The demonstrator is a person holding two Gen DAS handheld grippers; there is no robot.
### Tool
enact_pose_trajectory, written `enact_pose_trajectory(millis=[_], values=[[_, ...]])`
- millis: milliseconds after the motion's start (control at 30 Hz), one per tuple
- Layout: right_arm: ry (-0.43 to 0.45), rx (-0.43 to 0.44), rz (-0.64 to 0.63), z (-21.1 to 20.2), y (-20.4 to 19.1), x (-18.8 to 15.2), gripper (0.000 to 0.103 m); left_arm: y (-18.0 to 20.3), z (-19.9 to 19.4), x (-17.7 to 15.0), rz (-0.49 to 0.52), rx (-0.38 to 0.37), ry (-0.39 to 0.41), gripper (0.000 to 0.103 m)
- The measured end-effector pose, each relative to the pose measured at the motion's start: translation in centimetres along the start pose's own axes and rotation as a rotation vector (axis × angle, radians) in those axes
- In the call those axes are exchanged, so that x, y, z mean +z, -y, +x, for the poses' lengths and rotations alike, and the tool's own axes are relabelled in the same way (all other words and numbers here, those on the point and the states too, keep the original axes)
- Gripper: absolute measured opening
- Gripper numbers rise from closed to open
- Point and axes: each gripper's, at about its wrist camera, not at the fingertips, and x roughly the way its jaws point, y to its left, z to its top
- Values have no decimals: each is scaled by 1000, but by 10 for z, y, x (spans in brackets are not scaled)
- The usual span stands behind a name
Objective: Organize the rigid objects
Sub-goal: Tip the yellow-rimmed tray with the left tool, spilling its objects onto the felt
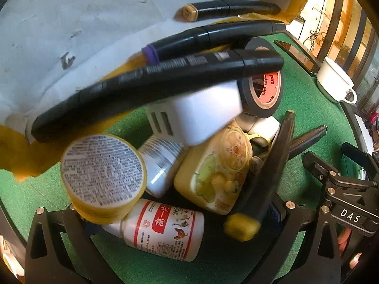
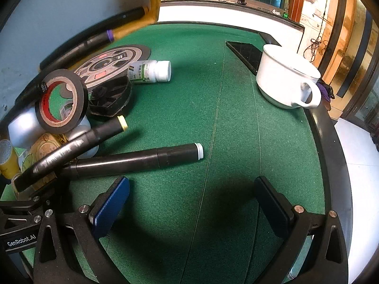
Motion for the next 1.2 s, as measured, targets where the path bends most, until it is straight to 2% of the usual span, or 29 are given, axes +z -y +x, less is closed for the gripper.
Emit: enact_pose_trajectory(millis=[1200], values=[[0,0,0,0,1,1,102,2,-1,-1,0,-1,-1,103]])
